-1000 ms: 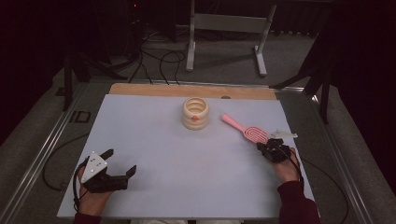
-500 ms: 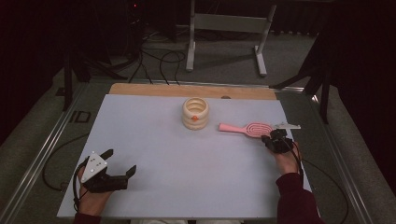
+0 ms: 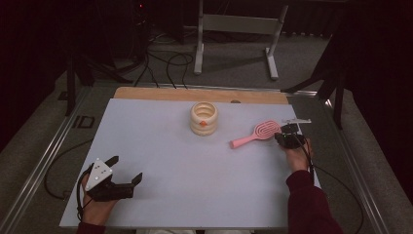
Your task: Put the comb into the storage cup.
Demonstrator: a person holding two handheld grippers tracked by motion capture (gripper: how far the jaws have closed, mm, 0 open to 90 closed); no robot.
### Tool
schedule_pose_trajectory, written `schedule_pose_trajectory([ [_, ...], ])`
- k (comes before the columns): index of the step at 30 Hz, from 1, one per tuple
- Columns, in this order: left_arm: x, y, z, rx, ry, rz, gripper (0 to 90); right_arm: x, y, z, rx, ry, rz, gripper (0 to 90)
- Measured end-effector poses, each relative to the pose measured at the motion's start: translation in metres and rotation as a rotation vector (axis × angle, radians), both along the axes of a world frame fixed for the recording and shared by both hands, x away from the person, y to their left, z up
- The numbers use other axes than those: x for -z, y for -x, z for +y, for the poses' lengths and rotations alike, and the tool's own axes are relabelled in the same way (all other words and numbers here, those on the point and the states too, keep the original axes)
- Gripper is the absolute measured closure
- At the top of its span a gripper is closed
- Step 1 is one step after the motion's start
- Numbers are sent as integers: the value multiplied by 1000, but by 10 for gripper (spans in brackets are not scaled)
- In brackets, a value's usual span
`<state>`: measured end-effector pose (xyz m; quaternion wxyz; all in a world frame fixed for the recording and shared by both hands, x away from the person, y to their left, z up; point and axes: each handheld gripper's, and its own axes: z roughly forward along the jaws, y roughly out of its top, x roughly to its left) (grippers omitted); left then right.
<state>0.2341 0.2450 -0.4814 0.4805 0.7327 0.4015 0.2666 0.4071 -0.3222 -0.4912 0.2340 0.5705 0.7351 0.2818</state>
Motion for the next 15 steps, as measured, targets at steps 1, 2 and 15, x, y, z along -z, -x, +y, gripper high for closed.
schedule_pose_trajectory([
  [1, 0, 0, 0, 0, 0, 1, 4, 0, -3, 1, 3, 4, -2, 900],
  [2, 0, 0, 0, 0, 0, 1, 3, 0, -3, 1, 3, 4, -2, 900],
  [15, 1, 0, 1, -3, -6, 2, 3, 17, -21, 21, -12, 10, 0, 900],
])
